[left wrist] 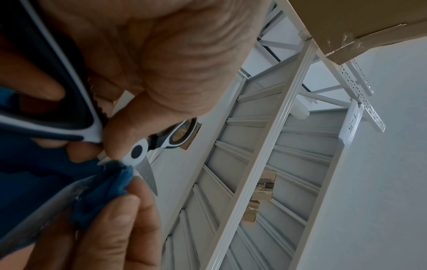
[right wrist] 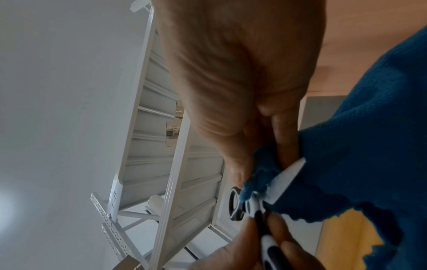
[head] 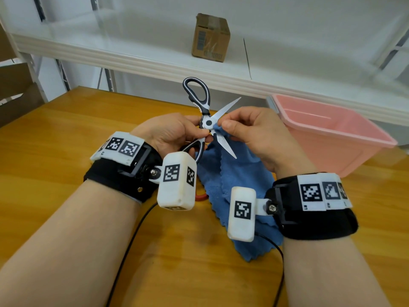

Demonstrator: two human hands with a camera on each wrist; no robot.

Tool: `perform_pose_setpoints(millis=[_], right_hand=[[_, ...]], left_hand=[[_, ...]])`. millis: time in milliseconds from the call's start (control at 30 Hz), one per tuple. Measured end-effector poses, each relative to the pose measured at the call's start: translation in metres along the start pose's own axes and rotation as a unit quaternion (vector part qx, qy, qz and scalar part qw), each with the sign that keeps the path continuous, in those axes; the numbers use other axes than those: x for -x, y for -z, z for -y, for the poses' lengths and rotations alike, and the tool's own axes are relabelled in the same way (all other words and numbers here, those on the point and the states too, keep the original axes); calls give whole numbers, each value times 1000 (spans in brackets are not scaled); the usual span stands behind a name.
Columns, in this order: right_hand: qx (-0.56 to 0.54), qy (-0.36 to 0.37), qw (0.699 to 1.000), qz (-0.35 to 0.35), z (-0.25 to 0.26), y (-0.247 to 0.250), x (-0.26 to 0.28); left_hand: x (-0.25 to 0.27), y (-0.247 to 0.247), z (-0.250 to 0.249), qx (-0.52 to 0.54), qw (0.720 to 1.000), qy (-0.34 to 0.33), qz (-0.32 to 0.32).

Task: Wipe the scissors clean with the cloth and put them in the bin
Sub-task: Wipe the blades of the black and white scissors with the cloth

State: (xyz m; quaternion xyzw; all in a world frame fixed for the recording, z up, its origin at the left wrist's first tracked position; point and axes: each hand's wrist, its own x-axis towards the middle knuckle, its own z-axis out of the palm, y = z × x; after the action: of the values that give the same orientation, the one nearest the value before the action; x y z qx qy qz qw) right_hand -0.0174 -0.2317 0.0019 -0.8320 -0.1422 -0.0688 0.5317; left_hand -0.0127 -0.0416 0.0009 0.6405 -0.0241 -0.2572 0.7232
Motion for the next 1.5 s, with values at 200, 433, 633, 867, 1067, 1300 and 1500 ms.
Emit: perform_pose_setpoints(millis=[200, 433, 633, 867, 1067, 1300, 1500], right_hand=[[20, -6, 999, -25, -3, 4, -2], [28, -4, 998, -59, -1, 5, -1], [48, 51, 995, -78, -1, 6, -4], [29, 45, 996, -73, -1, 8, -2], [60, 51, 997, -23, 2, -3, 0], [49, 31, 998, -24, 4, -7, -1], [80, 31, 996, -30, 4, -14, -1]], left_hand=[[1, 0, -1, 5, 1000, 0, -11], [0, 1, -1, 6, 1000, 1, -9], [1, 2, -1, 6, 1000, -1, -4], [1, 2, -2, 9, 1000, -4, -20], [3, 1, -3, 5, 1000, -9, -23], [3, -1, -3, -7, 1000, -8, -28], [2, -5, -2, -13, 999, -15, -31]])
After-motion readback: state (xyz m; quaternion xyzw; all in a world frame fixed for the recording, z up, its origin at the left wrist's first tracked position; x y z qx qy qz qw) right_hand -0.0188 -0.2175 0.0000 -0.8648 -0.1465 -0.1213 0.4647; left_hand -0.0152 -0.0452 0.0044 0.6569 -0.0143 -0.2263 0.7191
